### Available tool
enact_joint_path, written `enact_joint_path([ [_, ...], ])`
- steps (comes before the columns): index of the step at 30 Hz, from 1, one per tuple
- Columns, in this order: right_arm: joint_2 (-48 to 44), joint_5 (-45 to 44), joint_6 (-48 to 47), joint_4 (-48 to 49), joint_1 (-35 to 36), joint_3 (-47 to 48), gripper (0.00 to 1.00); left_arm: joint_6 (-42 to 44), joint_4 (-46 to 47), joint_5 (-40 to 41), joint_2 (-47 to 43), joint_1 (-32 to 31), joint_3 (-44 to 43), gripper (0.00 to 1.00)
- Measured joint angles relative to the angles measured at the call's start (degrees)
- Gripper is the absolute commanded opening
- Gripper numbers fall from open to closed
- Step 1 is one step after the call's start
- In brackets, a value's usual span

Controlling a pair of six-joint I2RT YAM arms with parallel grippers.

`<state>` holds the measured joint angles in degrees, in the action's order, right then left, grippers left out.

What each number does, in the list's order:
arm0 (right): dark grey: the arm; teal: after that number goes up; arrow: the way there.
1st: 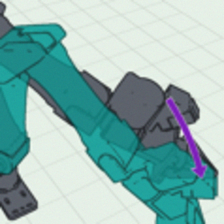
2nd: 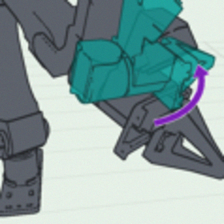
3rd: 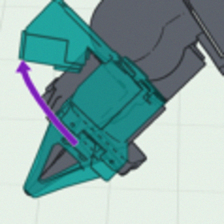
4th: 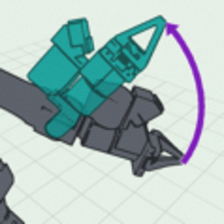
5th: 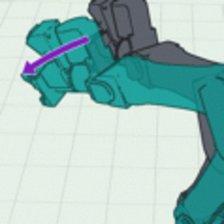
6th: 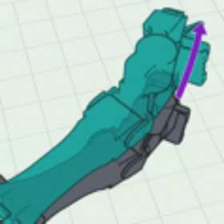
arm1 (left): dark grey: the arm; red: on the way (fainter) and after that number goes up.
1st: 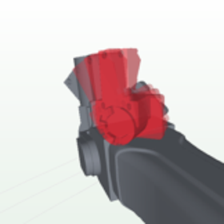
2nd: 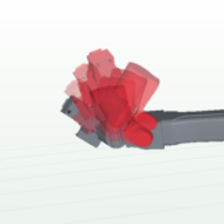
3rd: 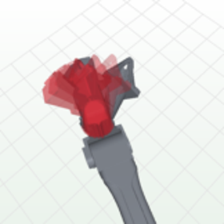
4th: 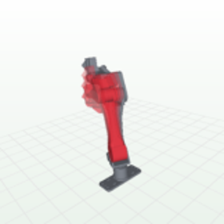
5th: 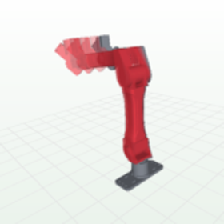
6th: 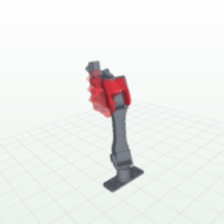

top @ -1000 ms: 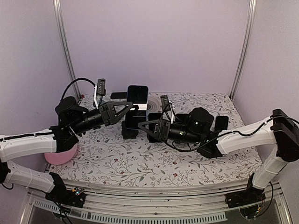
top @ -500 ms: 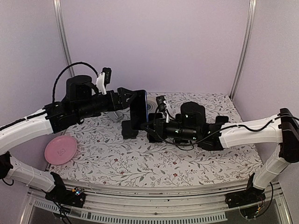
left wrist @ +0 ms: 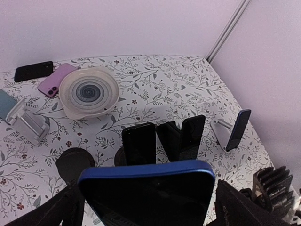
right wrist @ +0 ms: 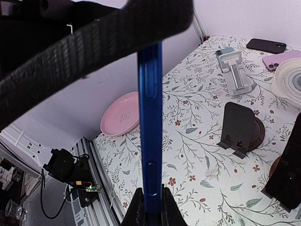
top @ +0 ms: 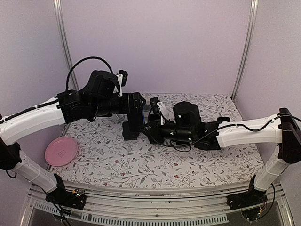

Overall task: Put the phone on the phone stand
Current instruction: Pass from the right arm to the left

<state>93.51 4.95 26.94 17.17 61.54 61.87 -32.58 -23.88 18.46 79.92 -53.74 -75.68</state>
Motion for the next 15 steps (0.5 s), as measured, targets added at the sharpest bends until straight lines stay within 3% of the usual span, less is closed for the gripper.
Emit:
enact_joint_path([
  [5,0.46,-0.39,-1.07,-0.98,0.35,0.11,0.02,-0.68,-2.60,2.23,1.97,0.00,-2.16,0.90],
  [9,0.48,-0.37,-1.57,-1.11,0.35,0.28,0.02,-1.49,-3.06,2.36,3.06,0.00,-2.95,0.80],
  [15,0.66,-0.52,-2.34,-1.22,0.33,0.44,0.02,-3.15,-2.56,2.34,3.67,0.00,-3.34,0.53],
])
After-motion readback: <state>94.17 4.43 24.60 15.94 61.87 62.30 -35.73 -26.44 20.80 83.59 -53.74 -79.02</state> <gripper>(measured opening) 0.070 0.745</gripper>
